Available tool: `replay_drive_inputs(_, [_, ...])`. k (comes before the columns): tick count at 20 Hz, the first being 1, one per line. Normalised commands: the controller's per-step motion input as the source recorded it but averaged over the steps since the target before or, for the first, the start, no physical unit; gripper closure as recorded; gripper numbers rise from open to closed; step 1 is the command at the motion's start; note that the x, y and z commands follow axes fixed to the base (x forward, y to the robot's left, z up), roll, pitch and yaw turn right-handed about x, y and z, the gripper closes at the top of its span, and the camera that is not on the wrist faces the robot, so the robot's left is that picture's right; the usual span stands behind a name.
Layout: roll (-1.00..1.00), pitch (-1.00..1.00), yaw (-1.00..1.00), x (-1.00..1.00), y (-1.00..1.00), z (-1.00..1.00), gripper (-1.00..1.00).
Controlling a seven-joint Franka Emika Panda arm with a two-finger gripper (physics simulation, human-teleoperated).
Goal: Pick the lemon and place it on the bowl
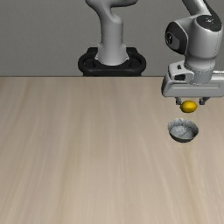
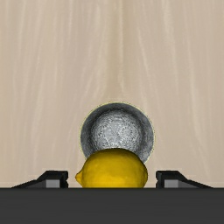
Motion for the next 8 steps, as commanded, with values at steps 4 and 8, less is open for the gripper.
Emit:
replay_drive_inputs(4, [0.0,0.0,0.0,0.0,0.0,0.0,-1.0])
replay_drive_inputs(8, [0.0,0.0,0.0,0.0,0.0,0.0,-1.0])
